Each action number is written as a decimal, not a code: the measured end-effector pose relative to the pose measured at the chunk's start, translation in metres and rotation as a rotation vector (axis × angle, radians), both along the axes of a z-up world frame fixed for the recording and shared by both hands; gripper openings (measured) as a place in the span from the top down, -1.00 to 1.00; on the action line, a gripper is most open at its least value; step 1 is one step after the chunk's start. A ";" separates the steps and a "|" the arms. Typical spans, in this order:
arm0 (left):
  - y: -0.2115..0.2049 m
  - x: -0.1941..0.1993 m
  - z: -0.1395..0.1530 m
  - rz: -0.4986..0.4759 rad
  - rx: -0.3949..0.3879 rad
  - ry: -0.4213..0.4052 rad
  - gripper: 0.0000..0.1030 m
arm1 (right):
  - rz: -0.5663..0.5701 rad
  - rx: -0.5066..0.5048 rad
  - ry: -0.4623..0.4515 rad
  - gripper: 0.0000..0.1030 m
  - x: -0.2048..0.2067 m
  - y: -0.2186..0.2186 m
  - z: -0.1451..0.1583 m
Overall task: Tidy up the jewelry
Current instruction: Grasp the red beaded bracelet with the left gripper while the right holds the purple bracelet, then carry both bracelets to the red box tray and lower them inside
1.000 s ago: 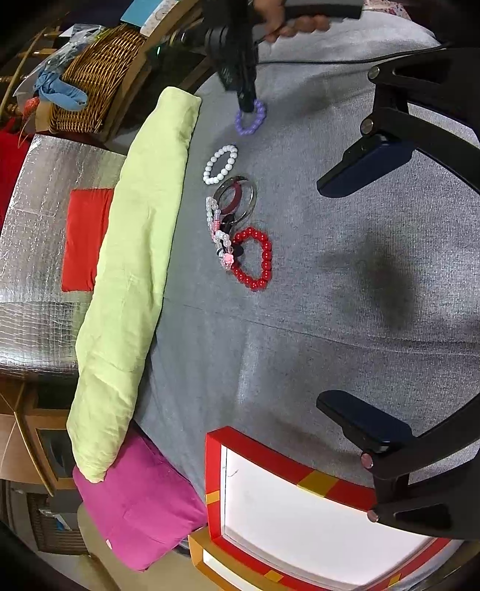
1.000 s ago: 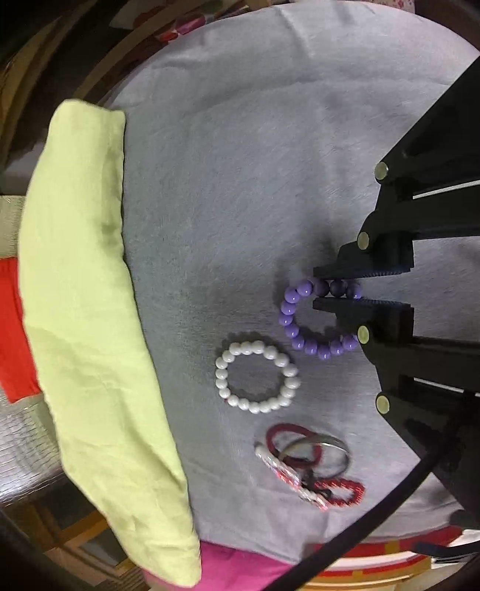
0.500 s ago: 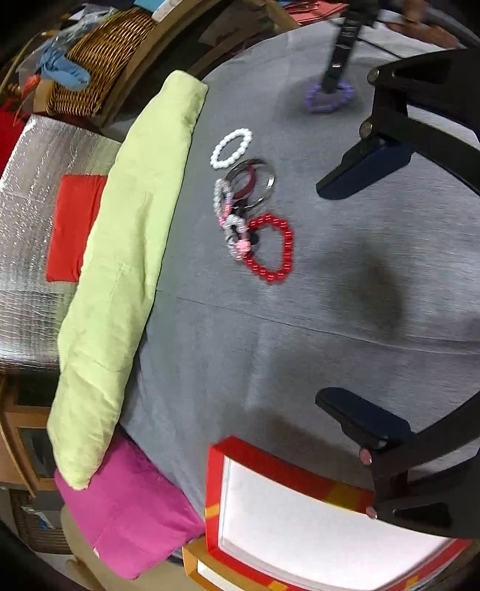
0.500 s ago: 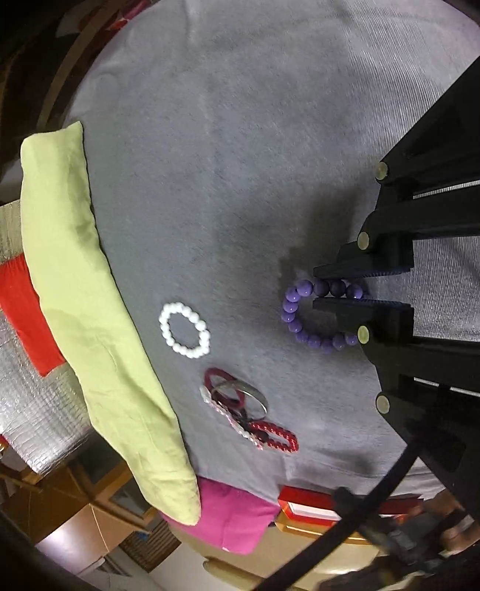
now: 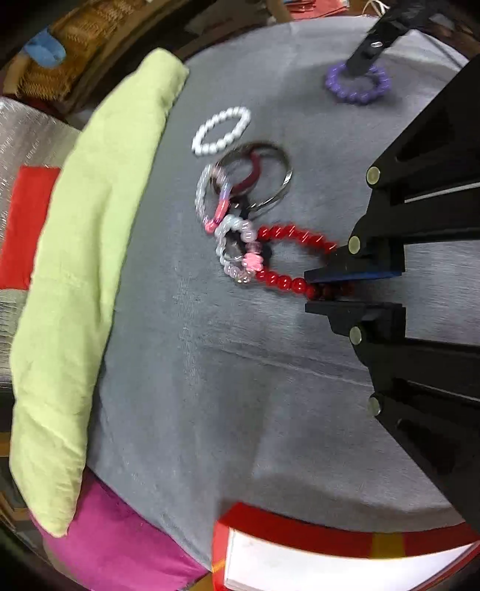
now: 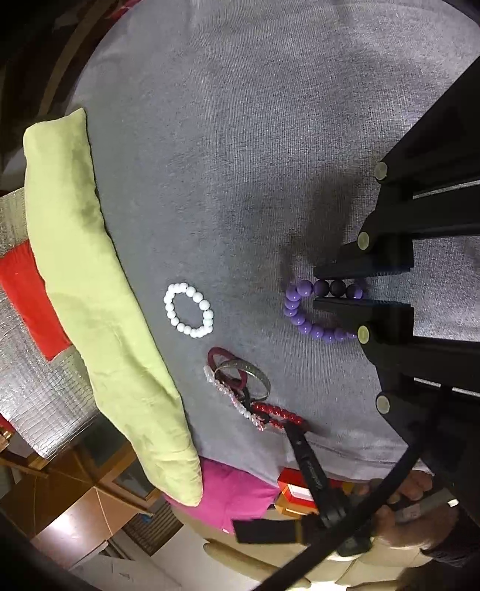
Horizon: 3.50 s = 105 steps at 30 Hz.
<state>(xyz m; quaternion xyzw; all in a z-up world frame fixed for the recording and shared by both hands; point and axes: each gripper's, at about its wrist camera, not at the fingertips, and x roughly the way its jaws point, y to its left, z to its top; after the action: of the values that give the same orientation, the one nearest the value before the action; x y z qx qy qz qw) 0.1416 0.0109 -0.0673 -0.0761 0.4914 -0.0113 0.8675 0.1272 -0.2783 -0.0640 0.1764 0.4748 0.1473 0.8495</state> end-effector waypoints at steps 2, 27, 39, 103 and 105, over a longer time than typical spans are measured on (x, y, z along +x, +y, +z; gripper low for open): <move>0.005 -0.023 0.006 -0.007 -0.012 -0.029 0.82 | -0.002 0.013 -0.005 0.80 -0.003 -0.001 0.002; -0.012 -0.128 0.061 -0.063 0.007 -0.186 0.81 | 0.027 0.085 -0.108 0.80 -0.085 0.012 0.061; 0.017 -0.145 0.069 0.008 -0.011 -0.202 0.81 | 0.099 0.052 -0.135 0.80 -0.102 0.048 0.080; 0.318 -0.152 0.006 0.587 0.013 -0.054 0.81 | 0.633 -0.098 -0.016 0.79 -0.021 0.426 0.025; 0.319 -0.153 0.004 0.594 0.027 -0.047 0.81 | 0.632 -0.105 -0.008 0.79 -0.020 0.426 0.020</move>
<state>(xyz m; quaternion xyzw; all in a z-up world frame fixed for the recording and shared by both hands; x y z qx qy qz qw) -0.0109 0.3299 -0.0636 -0.2049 0.4275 0.2477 0.8449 0.1077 0.1476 -0.0442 -0.0243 0.5095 0.3800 0.7716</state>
